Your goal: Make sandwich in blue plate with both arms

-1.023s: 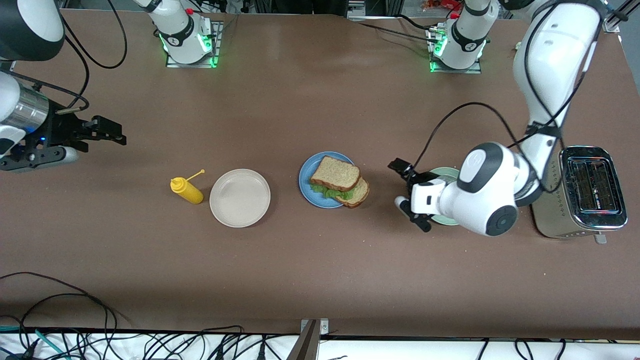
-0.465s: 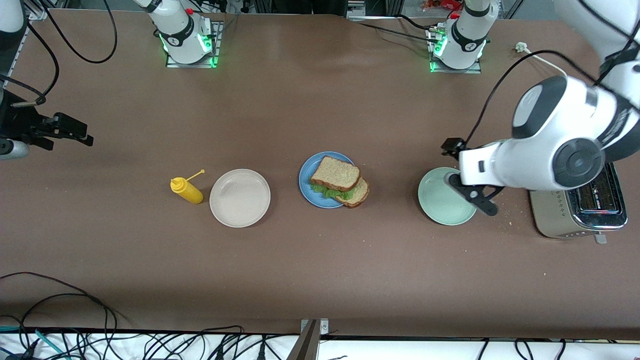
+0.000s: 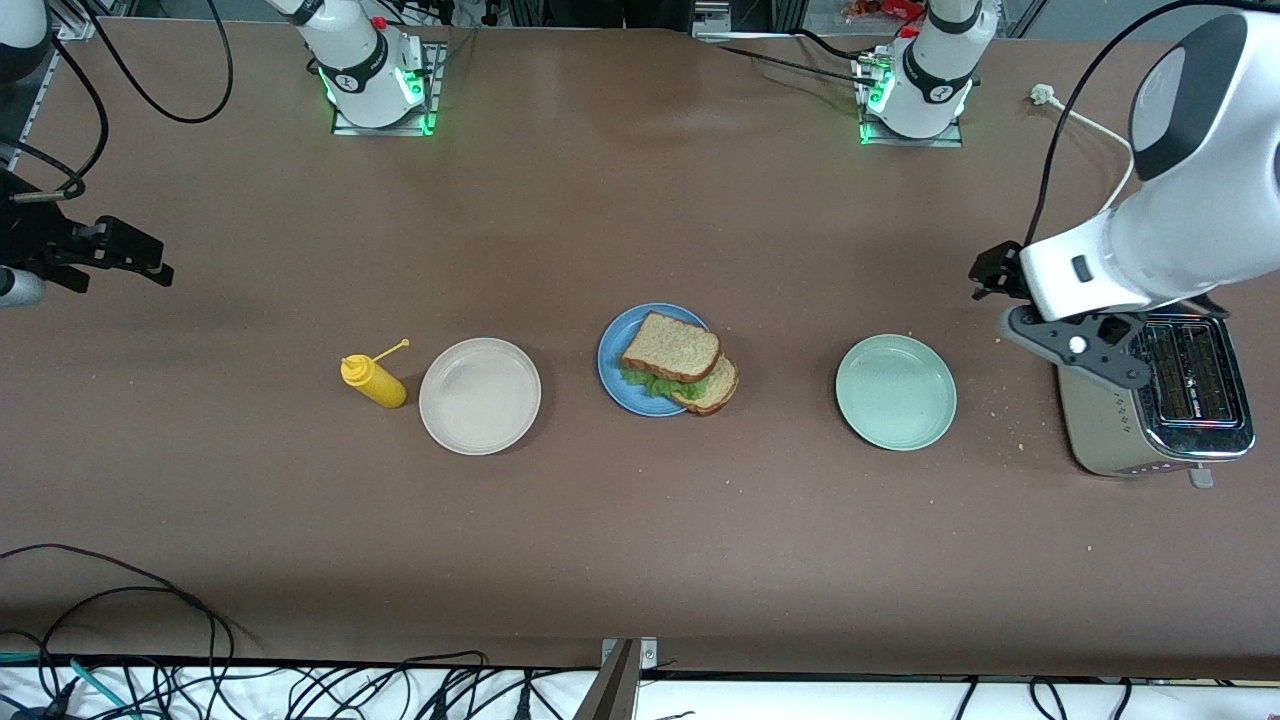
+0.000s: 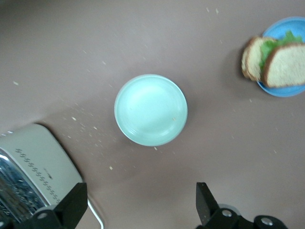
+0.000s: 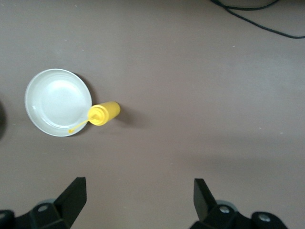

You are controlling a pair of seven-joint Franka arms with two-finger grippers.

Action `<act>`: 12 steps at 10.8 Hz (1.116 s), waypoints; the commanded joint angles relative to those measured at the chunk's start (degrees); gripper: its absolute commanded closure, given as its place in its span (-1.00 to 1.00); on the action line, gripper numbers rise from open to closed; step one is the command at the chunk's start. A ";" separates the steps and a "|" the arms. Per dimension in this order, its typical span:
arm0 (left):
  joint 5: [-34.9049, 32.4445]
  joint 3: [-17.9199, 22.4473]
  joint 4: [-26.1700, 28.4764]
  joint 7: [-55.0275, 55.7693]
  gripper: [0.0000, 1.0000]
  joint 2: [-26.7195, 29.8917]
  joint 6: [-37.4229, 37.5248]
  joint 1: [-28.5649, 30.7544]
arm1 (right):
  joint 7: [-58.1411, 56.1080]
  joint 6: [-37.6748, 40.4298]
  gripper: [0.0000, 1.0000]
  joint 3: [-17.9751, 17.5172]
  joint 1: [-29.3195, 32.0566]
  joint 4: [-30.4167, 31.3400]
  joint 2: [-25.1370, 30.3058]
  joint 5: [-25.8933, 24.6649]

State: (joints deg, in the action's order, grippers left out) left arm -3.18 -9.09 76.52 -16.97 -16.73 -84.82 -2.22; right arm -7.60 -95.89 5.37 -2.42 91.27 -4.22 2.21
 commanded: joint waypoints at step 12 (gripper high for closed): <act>3.00 4.34 20.34 8.36 -1.00 18.23 -7.64 -0.77 | 0.92 2.28 -1.00 -2.47 -1.01 -3.20 1.50 -0.89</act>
State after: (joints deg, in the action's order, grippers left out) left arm -1.14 -5.16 97.21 -9.25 1.55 -93.34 -3.02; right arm -7.08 -95.54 2.84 -3.43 89.25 -3.20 0.53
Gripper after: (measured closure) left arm 0.000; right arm 0.000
